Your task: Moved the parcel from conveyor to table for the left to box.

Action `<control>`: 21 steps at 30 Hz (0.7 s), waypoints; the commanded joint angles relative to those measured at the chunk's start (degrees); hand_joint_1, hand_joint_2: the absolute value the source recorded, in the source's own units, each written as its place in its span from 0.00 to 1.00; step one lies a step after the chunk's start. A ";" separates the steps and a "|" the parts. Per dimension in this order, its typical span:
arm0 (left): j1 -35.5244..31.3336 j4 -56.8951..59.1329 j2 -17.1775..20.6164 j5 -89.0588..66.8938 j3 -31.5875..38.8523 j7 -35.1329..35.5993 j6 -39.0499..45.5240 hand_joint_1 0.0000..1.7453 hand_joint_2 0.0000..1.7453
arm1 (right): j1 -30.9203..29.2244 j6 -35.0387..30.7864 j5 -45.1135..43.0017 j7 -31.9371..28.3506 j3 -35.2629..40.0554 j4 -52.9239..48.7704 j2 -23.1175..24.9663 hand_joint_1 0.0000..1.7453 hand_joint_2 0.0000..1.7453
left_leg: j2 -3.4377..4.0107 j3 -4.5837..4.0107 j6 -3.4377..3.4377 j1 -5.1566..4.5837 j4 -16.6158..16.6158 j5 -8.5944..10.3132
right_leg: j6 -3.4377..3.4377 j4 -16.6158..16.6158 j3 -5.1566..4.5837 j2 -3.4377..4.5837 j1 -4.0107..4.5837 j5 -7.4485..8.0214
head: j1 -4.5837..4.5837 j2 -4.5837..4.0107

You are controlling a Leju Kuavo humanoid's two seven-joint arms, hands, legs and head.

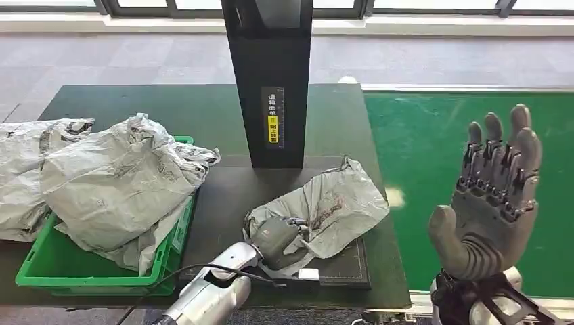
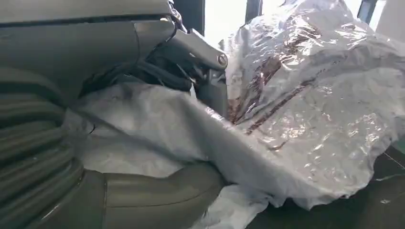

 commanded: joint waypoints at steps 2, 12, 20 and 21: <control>-0.76 6.01 1.22 0.62 -2.30 0.40 0.44 1.00 1.00 | -0.21 0.28 -0.02 0.13 -4.06 -0.12 0.77 0.00 1.00 | 0.01 0.10 0.01 0.02 -0.07 0.00 | -0.03 -0.09 0.11 -0.04 0.04 0.01 | 0.00 0.00; 4.81 -15.53 1.62 4.59 3.32 -1.70 16.51 1.00 1.00 | 3.35 -1.01 -0.29 0.13 -3.95 -3.82 -0.22 0.00 1.00 | -0.04 0.00 0.02 0.01 -0.03 0.00 | -0.03 -0.03 0.02 -0.10 0.03 -0.02 | 0.00 0.00; 12.68 -33.93 3.49 7.60 5.89 -3.86 20.18 1.00 1.00 | 2.85 -0.91 -1.02 0.13 -3.71 -2.78 -1.02 0.00 1.00 | 0.09 -0.06 0.00 0.05 -0.03 -0.05 | -0.05 -0.04 -0.07 0.04 0.06 -0.03 | 0.00 0.00; 13.00 -34.20 3.49 7.75 6.00 -4.02 20.24 1.00 1.00 | 2.86 -0.68 -1.29 0.13 -3.82 -2.73 -1.14 0.00 1.00 | 0.13 0.02 0.00 0.04 -0.09 -0.06 | -0.08 -0.10 0.00 0.05 0.06 -0.05 | 0.00 0.00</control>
